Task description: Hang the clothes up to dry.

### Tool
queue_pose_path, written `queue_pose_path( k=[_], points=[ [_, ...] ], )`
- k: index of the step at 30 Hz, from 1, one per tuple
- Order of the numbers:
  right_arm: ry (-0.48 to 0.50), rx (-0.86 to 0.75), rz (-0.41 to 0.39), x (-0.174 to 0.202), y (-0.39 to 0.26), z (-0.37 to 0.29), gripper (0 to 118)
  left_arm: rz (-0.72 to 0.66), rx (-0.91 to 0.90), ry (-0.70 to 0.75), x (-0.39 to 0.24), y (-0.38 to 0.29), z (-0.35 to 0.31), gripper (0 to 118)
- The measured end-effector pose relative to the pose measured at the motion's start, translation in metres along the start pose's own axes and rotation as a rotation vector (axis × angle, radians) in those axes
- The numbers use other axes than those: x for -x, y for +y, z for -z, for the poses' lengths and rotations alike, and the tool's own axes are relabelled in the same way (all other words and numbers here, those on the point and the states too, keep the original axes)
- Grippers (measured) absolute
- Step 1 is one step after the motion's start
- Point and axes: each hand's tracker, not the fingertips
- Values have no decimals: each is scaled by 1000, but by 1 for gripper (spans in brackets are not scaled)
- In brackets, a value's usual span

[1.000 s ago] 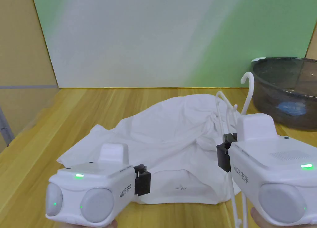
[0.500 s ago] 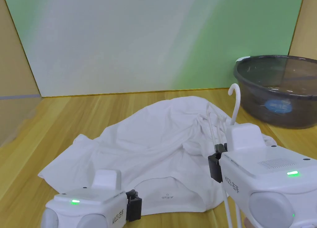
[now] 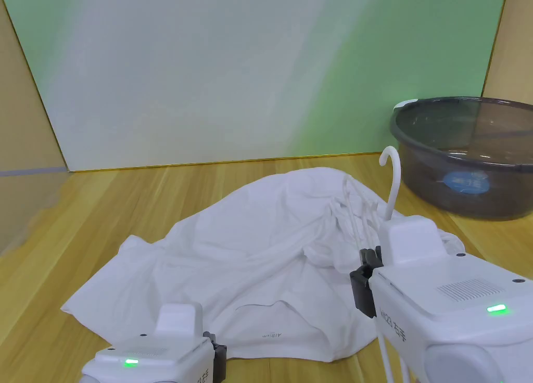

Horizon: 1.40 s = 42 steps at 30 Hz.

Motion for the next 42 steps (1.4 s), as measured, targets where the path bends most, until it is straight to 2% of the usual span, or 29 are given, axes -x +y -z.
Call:
queue_pose_path(
  k=[1, 3, 6, 7, 9, 10, 11, 12, 15, 17, 19, 20, 27, 42],
  points=[
    [26, -15, -7, -2, -1, -3, 13, 0, 0, -7, 1, 0, 0, 3],
    [86, -29, -80, -5, -3, -8, 13, -2, 2, -14, 2, 0, 0, 3],
    [196, -118, -239, -10, -7, -28, 13, -32, 6, -39, 8, 0, -2, 3],
    [234, -151, -346, -12, -10, -36, 13, -51, 8, -43, 10, 0, -3, 3],
    [215, -212, -587, -4, -19, -50, 13, -58, 7, -49, 13, 0, -3, 3],
    [168, -243, -744, 3, -27, -56, 13, -59, 9, -51, 13, 0, -3, 3],
    [139, -263, -864, 9, -36, -59, 13, -62, 9, -57, 13, 0, -4, 3],
    [156, -292, -941, 10, -43, -62, 13, -70, 9, -57, 14, -1, -4, 3],
    [166, -344, -1101, 14, -65, -65, 13, -78, 9, -60, 14, -1, -5, 3],
    [105, -441, -1304, 20, -89, -65, 13, -77, 9, -59, 14, -2, -6, 3],
    [79, -459, -1436, 24, -107, -60, 13, -73, 9, -56, 12, -2, -7, 3],
    [67, -453, -1477, 24, -115, -58, 13, -70, 9, -55, 12, -2, -7, 3],
    [118, -460, -1607, 23, -149, -47, 13, -60, 7, -46, 7, -3, -10, 3],
    [152, -488, -1655, 16, -170, -49, 13, -60, 7, -41, 8, -3, -10, 3]
  ],
)
